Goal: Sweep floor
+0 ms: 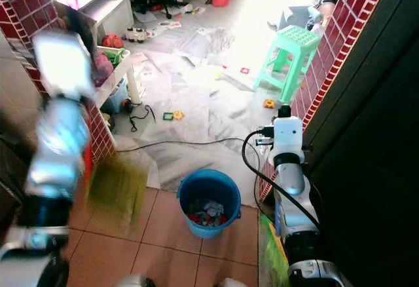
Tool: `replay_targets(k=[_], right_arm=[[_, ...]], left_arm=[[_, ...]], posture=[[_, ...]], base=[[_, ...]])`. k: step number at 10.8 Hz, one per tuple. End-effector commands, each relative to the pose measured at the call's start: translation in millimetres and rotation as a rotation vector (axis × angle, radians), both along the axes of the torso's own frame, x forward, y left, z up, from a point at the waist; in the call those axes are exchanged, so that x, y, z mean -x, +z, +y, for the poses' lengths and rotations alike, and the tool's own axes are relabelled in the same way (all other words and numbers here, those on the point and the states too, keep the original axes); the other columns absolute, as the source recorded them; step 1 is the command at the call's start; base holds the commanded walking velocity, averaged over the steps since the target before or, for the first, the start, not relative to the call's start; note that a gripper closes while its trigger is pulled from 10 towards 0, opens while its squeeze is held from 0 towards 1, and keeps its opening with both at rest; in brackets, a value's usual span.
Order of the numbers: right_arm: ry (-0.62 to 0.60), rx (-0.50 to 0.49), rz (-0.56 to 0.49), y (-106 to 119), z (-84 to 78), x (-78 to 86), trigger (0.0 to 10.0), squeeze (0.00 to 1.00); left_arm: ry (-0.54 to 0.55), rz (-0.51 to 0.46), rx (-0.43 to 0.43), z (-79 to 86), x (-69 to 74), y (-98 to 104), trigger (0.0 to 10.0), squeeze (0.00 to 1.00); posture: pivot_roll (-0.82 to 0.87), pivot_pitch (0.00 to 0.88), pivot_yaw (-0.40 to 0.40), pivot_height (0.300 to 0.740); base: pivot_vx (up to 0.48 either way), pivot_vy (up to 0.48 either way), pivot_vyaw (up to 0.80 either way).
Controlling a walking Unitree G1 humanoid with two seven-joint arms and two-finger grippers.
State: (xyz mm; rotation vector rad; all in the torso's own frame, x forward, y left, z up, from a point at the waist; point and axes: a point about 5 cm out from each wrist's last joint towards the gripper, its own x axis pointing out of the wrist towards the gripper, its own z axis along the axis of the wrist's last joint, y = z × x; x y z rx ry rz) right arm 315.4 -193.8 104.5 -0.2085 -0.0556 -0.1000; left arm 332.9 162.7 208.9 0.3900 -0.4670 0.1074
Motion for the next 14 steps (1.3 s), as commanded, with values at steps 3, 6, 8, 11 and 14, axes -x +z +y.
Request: replay_targets(k=[3, 6, 8, 11, 14], right_arm=[[0.009, -0.014, -0.005, 2, 2.7, -2.8, 10.0, 0.0], [0.032, -0.077, 0.008, 2, 8.0, -2.8, 10.0, 0.0], [0.046, -0.078, 0.01, 2, 11.4, -4.0, 10.0, 0.0], [0.057, -0.08, 0.023, 0, 11.6, -3.6, 10.0, 0.0], [0.061, -0.105, 0.017, 2, 13.2, -4.8, 10.0, 0.0]], left_arm=[[0.072, 0.064, 0.007, 6.2, -2.3, -29, 10.0, 0.0], [0.147, 0.272, 0.252, 17.4, -3.9, -70, 10.0, 0.0], [0.141, 0.348, 0.276, 12.2, 0.7, -85, 10.0, 0.0], [0.142, 0.547, 0.375, 7.8, 10.9, -107, 10.0, 0.0], [0.033, 0.654, 0.452, -3.0, 24.9, -114, 10.0, 0.0]], posture=[[-0.08, 0.0, -0.02, 0.74], [-0.08, 0.0, -0.02, 0.74], [-0.08, 0.0, -0.022, 0.74], [-0.08, 0.0, -0.019, 0.74], [-0.07, 0.0, -0.016, 0.74]], base=[[0.0, 0.0, 0.0], [0.0, 0.0, 0.0], [0.0, 0.0, 0.0], [0.0, 0.0, 0.0], [0.0, 0.0, 0.0]])
